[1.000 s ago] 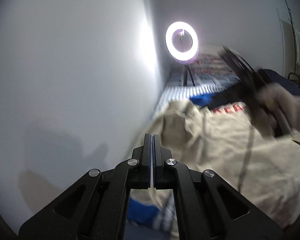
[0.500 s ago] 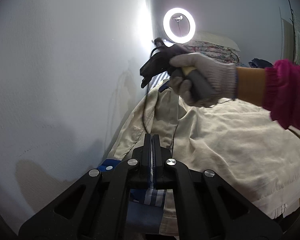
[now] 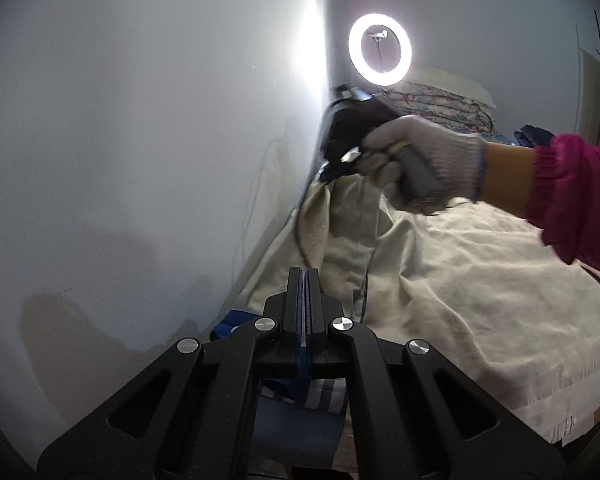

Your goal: Fold large clothes

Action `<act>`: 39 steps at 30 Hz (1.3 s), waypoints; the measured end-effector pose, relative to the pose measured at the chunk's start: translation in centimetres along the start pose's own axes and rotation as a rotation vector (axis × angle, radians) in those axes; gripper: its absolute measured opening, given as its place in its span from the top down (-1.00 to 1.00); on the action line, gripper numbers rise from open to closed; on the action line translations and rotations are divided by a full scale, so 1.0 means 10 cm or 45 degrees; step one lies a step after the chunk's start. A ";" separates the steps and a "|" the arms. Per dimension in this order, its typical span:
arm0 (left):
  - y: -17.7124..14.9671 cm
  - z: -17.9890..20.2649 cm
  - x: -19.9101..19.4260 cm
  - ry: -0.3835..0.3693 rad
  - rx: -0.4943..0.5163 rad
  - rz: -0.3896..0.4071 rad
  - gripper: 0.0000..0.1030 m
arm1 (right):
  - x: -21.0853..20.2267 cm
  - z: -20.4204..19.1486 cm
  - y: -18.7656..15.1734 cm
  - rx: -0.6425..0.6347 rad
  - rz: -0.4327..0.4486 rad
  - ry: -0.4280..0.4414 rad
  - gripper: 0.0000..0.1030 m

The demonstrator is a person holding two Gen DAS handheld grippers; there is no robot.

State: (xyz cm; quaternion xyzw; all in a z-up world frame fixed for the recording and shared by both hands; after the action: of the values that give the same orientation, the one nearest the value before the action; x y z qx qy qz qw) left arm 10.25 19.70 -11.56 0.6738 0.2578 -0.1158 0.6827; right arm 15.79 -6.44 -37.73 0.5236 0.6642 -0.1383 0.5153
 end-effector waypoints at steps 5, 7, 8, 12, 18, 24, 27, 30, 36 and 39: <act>-0.01 0.00 0.00 0.010 0.009 0.011 1.00 | -0.64 0.25 -0.19 0.022 0.084 0.144 1.00; -0.02 0.01 0.00 0.018 0.018 0.018 1.00 | -0.87 0.40 -0.32 0.029 0.109 0.168 1.00; -0.02 0.01 -0.01 0.021 0.019 0.024 0.95 | -0.94 0.49 -0.37 0.033 0.119 0.178 1.00; -0.01 0.04 -0.05 0.023 0.019 0.059 0.00 | -1.20 0.99 -0.67 0.101 0.143 0.198 1.00; -0.08 0.02 0.00 -0.022 0.015 0.014 -0.21 | -1.19 1.78 -1.13 0.213 0.098 0.008 0.94; -0.17 -0.09 0.24 -0.207 -0.134 -0.128 -0.30 | -1.44 1.97 -1.46 0.228 0.131 0.011 0.27; -0.20 -0.10 0.50 -0.232 -0.151 -0.234 -0.37 | -1.51 1.94 -1.58 0.221 0.125 0.043 0.22; -0.22 -0.12 0.73 -0.195 -0.137 -0.307 -0.37 | -1.52 1.74 -1.86 0.210 0.104 0.063 0.20; -0.18 -0.13 1.08 -0.196 -0.115 -0.360 -0.37 | -1.41 1.84 -2.17 0.234 0.084 0.101 0.09; -0.14 -0.04 1.15 -0.192 -0.066 -0.349 0.63 | -1.30 1.84 -2.11 0.263 0.090 0.125 0.10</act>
State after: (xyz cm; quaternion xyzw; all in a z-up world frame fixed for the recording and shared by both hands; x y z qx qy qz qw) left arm 19.15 22.17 -18.65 0.6038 0.2982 -0.2513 0.6952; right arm 7.05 -35.70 -42.37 0.6032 0.6518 -0.1620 0.4302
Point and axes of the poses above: each gripper's, at about its wrist camera, not at the fingertips, and x roughly the way its jaws point, z to its right, y to its top, the point moved 2 cm from there along x, roughly the way its jaws point, and after that the axes turned 1 degree about z, right-handed, at the moved point
